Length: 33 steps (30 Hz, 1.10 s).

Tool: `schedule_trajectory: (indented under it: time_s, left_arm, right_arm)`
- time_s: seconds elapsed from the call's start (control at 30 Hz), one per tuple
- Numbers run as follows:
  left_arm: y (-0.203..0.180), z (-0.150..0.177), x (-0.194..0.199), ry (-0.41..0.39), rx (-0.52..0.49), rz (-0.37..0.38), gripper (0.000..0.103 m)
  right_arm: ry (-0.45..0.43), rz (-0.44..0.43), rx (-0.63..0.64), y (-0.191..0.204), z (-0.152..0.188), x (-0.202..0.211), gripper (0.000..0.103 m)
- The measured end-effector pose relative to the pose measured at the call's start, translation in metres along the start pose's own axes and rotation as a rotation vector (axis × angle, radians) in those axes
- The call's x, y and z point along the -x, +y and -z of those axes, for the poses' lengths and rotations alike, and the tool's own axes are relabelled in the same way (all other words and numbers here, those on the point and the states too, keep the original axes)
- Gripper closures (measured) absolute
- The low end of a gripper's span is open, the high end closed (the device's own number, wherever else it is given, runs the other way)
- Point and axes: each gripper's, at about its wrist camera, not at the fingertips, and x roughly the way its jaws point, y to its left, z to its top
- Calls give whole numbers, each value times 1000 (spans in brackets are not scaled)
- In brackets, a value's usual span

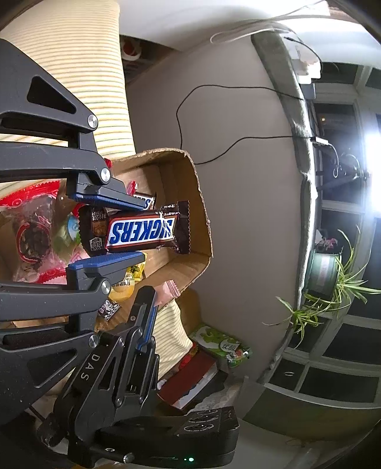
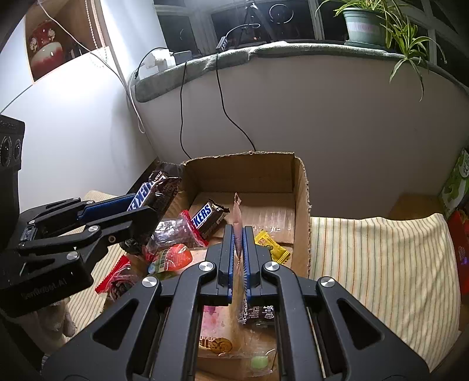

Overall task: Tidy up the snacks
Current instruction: 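Open both tools over the box to drop the Snickers bar and pink candy, then withdraw both open tools from the box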

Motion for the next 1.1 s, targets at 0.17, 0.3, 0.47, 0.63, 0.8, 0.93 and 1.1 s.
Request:
schedule_trajectory:
  time_s: [0.17, 0.3, 0.47, 0.63, 0.8, 0.93, 1.1]
  left_arm:
    - [-1, -1, 4, -8, 4, -4, 76]
    - [-3, 2, 12, -22, 1, -6, 76]
    - [-6, 8, 29, -43, 6, -2, 76]
    - [-7, 19, 52, -74, 14, -5, 74]
    - [-11, 33, 76, -109, 18, -17, 63]
    - [-12, 45, 93, -130, 36, -15, 52]
    - [-15, 60, 110, -146, 41, -33, 45]
  right_arm:
    - [1, -2, -11, -3, 1, 2, 98]
    - [0, 0, -13, -3, 4, 7, 96]
    - [-13, -3, -8, 5, 10, 19, 82]
    - [-36, 4, -2, 14, 17, 35, 69]
    - [-73, 8, -3, 22, 29, 59, 51]
    - [-90, 15, 4, 32, 40, 77, 43]
    - [-116, 38, 21, 42, 53, 97, 30]
